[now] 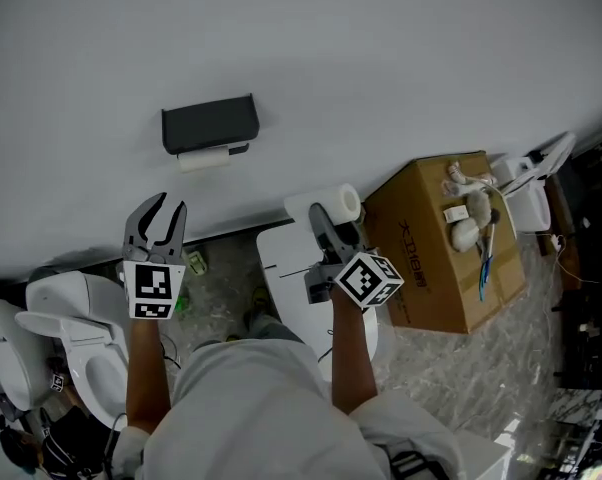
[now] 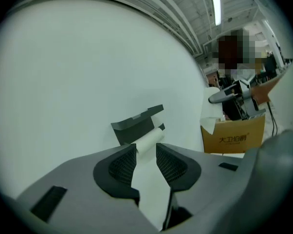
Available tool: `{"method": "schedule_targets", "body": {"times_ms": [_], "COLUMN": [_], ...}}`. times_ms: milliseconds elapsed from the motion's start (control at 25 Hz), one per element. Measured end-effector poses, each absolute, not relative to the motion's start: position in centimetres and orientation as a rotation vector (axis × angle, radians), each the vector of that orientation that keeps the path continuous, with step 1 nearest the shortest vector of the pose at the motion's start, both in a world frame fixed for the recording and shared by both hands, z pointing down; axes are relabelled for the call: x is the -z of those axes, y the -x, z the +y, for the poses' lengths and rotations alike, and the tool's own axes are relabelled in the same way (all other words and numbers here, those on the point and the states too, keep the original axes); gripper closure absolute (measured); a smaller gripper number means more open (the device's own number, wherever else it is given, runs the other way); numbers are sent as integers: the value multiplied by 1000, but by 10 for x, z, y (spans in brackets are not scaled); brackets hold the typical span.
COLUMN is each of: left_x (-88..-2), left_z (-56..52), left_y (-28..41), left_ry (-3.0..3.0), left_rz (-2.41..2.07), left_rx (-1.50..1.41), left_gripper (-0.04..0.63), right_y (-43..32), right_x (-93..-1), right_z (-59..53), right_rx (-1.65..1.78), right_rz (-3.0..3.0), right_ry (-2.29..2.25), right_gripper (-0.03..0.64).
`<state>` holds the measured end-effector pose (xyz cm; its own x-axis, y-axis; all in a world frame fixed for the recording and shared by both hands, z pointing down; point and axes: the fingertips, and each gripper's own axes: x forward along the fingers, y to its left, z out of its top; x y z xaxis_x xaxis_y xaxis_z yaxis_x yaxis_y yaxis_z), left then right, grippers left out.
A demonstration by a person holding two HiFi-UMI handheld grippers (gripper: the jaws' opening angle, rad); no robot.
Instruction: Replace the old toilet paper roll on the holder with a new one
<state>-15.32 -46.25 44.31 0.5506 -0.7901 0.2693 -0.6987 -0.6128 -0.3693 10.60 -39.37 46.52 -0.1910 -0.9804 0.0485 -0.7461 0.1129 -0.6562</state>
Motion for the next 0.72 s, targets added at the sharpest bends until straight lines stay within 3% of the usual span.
{"method": "schedule_targets", "body": {"times_ms": [280, 720], "left_x": [-468, -484], "left_z": [-494, -528], "left_y": [122, 98], "left_ry": [2260, 2089], "left_rz": [1052, 1000], "left_rx": [949, 1143], "left_gripper": [443, 400], "right_y": [-113, -132], "right_x": [-481, -489], "right_z": [-429, -464], "right_rx": [855, 898], "right_rz": [2023, 2016], "right_ry": [1623, 1573], "right_gripper": [319, 319]}}
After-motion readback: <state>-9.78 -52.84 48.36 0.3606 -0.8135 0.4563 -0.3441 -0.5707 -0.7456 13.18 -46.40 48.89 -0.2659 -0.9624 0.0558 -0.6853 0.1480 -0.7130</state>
